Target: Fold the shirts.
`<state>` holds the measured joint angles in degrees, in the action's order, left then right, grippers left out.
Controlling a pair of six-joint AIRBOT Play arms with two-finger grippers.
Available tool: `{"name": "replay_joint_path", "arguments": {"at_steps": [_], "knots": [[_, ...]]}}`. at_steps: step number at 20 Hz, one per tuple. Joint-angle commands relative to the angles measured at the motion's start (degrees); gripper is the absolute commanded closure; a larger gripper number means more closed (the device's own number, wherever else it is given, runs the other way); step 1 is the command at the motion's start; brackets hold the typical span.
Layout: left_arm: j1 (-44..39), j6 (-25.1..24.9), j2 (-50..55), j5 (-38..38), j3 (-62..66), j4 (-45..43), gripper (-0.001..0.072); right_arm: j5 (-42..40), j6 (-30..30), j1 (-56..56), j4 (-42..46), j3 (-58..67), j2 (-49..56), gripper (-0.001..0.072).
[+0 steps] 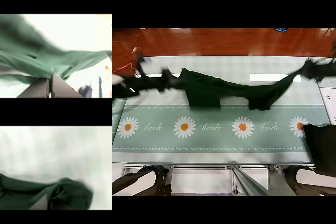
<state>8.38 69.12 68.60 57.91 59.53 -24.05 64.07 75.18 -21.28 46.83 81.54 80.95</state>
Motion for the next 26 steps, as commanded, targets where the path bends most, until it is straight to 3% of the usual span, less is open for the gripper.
{"name": "replay_joint_path", "arguments": {"at_steps": [1,5,10,13,15,17,21,26], "knots": [[3.58,0.13,-5.09,0.90,19.93,0.04,0.0685,1.68,2.51,0.39,0.98,16.87,-8.33,0.0693],[8.59,4.70,-8.33,2.14,40.11,-3.78,0.0685,1.86,6.69,0.37,8.59,29.53,-18.01,0.0693],[14.64,5.97,-16.41,9.22,51.54,-7.19,0.0685,3.67,8.02,0.39,19.76,30.88,-32.48,0.0693],[18.80,7.08,-24.37,10.56,51.65,-20.09,0.0685,8.37,8.44,0.39,23.23,30.88,-38.45,0.0693],[19.04,11.26,-29.05,11.50,51.63,-29.64,0.0685,11.67,9.14,0.39,24.57,30.36,-40.94,0.0693],[18.38,11.78,-32.00,11.52,51.60,-33.94,0.0685,13.16,9.64,0.39,25.31,28.13,-43.01,0.0693],[15.02,17.42,-32.15,16.41,48.57,-37.73,0.0685,17.33,9.44,0.39,23.58,21.88,-43.91,0.0693],[15.15,16.50,-29.86,16.68,26.25,-35.95,0.0685,15.37,3.89,0.39,15.89,6.45,-39.65,0.0693]]}}
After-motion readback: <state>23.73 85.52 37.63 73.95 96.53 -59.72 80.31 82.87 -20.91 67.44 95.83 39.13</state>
